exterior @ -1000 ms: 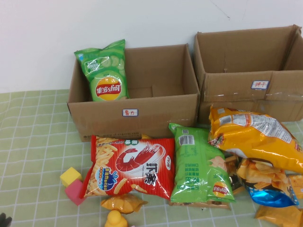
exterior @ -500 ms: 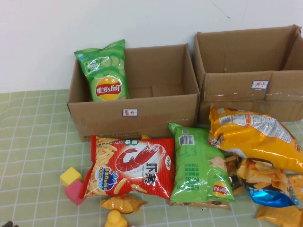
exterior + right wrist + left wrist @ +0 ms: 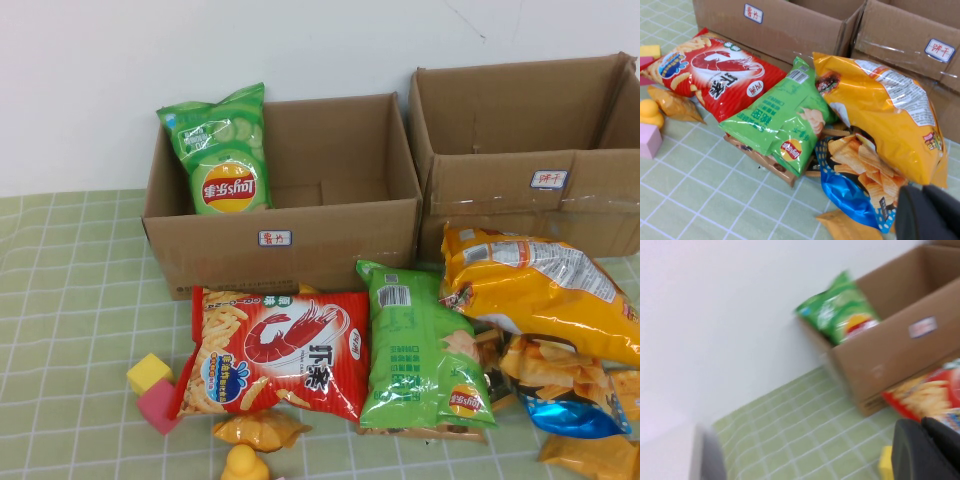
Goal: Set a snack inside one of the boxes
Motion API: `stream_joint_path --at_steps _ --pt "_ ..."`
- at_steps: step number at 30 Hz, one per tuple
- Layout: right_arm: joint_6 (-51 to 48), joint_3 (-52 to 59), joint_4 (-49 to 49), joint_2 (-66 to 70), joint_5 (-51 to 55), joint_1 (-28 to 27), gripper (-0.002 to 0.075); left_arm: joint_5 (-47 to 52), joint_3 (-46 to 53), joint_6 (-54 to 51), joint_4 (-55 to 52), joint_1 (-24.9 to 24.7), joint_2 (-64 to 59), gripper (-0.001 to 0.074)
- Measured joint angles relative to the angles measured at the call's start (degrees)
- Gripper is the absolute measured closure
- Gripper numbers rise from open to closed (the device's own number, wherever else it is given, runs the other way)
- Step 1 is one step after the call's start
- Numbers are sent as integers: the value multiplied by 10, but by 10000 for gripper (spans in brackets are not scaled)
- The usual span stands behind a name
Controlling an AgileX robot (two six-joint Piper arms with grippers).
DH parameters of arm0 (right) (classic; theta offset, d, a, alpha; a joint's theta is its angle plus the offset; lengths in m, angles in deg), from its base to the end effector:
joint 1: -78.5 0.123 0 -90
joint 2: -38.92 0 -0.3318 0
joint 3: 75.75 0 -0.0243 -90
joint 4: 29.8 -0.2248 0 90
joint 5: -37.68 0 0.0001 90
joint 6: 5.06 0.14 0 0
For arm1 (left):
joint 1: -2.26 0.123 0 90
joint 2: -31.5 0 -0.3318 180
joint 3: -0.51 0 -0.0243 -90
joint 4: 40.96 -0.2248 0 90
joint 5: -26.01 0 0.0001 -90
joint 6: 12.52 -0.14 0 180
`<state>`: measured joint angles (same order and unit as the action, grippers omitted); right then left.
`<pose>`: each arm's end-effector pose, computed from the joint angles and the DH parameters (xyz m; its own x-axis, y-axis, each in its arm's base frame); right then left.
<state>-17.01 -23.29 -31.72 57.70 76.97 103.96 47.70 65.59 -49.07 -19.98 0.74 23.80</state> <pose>0.0186 0.0121 0.2760 -0.2298 -0.3105 -0.9224 -0.4977 0.8519 -0.1628 0.0168 -0.0190 0.2495 -0.0065 0.2891 -0.9573 0.1675 0.9441 0.2839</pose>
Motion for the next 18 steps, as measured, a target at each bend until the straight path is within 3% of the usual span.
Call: stream_joint_path --at_steps 10,18 --pt "0 0 0 0 0 0 728 -114 144 399 -301 -8 9 737" --pt "0 0 0 0 0 0 728 -33 143 434 -302 -8 16 737"
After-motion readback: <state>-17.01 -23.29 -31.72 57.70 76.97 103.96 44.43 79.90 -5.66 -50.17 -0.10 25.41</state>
